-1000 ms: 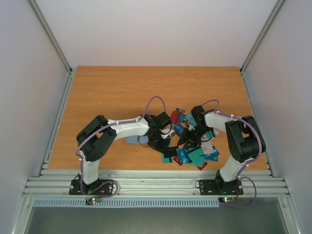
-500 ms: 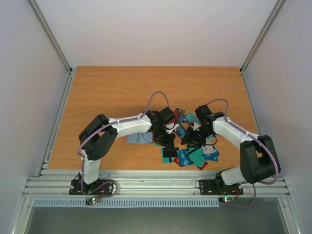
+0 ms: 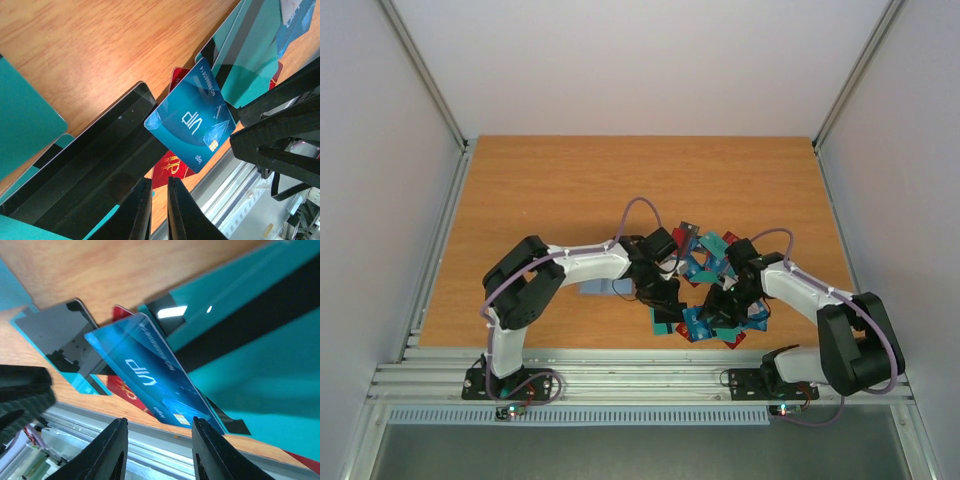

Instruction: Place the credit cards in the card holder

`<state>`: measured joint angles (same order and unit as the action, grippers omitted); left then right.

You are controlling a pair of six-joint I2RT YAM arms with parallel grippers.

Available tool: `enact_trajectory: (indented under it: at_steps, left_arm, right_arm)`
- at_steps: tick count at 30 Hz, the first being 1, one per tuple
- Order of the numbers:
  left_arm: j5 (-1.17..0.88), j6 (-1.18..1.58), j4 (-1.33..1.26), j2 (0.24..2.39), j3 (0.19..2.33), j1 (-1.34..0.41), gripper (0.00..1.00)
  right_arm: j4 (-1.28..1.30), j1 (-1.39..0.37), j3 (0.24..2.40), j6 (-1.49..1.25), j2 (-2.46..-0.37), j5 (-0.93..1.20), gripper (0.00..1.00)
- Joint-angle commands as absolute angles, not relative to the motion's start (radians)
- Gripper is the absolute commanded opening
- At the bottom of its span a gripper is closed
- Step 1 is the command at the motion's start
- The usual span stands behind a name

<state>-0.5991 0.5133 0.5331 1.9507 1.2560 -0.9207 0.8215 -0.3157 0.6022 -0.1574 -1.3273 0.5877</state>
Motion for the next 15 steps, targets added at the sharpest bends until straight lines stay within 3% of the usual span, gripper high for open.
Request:
enact_trajectory:
  at_steps: [1, 15]
  left_arm:
    - [-0.609, 0.564, 0.465, 1.938, 1.228, -0.936, 0.12]
    - [-0.494, 0.789, 0.402, 1.852, 1.173, -1.024, 0.12]
  right_arm:
    - [0.74, -0.322, 0.653, -0.177, -1.359, 0.628, 0.36]
    - [0.792, -0.309, 0.794, -0.09, -1.515, 0.58, 0.33]
